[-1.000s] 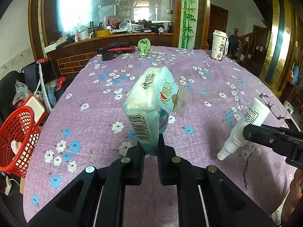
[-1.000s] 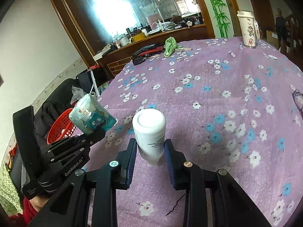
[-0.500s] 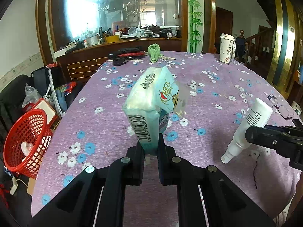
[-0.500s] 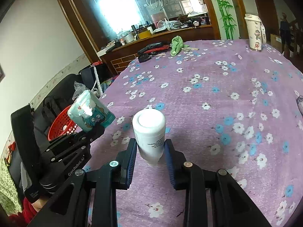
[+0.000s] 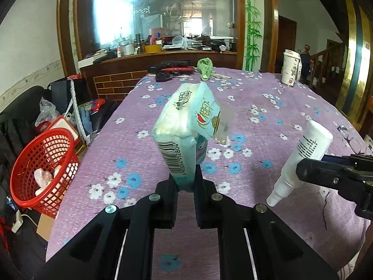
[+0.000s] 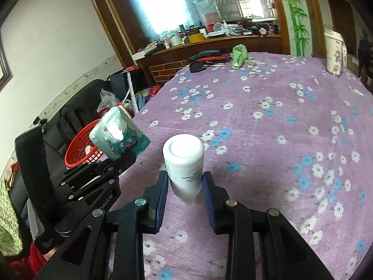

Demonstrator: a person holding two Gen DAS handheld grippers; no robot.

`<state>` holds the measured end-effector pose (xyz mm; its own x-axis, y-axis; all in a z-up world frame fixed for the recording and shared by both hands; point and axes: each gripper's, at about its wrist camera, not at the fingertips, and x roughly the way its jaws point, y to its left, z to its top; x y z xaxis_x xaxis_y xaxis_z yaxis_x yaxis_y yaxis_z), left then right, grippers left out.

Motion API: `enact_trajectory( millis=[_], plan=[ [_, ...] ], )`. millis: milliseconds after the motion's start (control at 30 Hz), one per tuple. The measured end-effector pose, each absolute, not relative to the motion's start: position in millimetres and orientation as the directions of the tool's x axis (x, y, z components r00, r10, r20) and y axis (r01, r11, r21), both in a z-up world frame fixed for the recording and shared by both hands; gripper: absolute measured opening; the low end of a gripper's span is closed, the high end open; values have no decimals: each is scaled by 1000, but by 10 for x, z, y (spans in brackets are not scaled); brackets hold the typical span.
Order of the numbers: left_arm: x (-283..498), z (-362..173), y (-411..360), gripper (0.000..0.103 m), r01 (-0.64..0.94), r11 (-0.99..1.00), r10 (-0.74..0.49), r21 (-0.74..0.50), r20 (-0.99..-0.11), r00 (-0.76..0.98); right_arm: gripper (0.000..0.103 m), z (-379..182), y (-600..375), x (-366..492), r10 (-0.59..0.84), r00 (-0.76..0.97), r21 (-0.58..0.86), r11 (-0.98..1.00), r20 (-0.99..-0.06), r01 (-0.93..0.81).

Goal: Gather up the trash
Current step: 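Carry the tissue pack and spray bottle with both tools to the wastebasket, then open both tools over the red wastebasket to drop the items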

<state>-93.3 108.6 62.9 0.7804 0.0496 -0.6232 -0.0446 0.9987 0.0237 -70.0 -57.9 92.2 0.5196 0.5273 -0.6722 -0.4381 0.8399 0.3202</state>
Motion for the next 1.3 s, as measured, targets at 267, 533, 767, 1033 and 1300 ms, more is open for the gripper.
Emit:
enact_trajectory(
  millis=[267,533,767,1033,1300],
  plan=[
    [-1003,687,1453,11,-110,994,89,3,-607,789,32,983,-152,-650,555,482,303,809,-678,-504],
    [-1113,864,2182,11,-256,966,188,-38,-579,793,32,1177,559,-485,606,425,292,745,-673,-599],
    [-1180,885,3072,11,-425,903,312,-61,-585,748,32,1284,1387,-372,649,354,282,668,-673,-688],
    [-1212,700,3726,11,-518,851,358,-86,-628,691,32,1175,2277,-155,670,273,298,607,-691,-736],
    [-1132,598,3913,70,-540,838,374,-80,-636,675,48,938,2663,57,670,239,338,610,-702,-717]
  ],
)
